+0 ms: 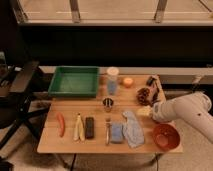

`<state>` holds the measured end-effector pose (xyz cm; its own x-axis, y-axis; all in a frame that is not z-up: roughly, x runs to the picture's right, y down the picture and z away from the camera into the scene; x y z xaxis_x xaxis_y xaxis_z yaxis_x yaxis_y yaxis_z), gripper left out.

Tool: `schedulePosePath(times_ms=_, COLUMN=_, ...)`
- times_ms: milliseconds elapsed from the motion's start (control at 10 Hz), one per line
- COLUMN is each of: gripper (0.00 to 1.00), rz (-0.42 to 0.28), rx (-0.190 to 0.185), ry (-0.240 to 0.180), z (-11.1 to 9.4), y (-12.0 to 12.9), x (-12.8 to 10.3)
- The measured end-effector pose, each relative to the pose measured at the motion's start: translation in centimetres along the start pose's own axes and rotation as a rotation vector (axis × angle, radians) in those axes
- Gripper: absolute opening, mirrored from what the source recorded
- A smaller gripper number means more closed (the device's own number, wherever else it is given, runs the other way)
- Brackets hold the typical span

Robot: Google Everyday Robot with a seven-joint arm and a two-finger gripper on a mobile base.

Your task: Place pepper in plastic cup

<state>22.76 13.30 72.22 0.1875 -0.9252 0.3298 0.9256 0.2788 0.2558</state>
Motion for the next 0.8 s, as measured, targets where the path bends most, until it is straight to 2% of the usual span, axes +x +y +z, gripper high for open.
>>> schedulePosePath(times_ms=100, gripper=0.65, rz=-0.015, rx=0.001, ry=0.001, z=-0.1, y=-0.1, x=0.1)
schedulePosePath(times_ms=200, gripper=0.65, rz=-0.058, rx=0.004, ry=0.001, z=-0.1, y=-0.6, x=0.3)
schedulePosePath(times_ms=500, gripper=0.65, rz=-0.244, rx=0.04, ry=0.005, z=0.9, y=-5.2, x=-0.2)
schedulePosePath(times_ms=700, gripper=0.65, rz=-0.362, rx=0.093, ry=0.011, z=1.7, y=-8.5, x=-1.1)
schedulePosePath(times_ms=800, gripper=0.65, rz=-0.395, rx=0.117, ry=0.014, z=2.0, y=-9.8, x=-1.4)
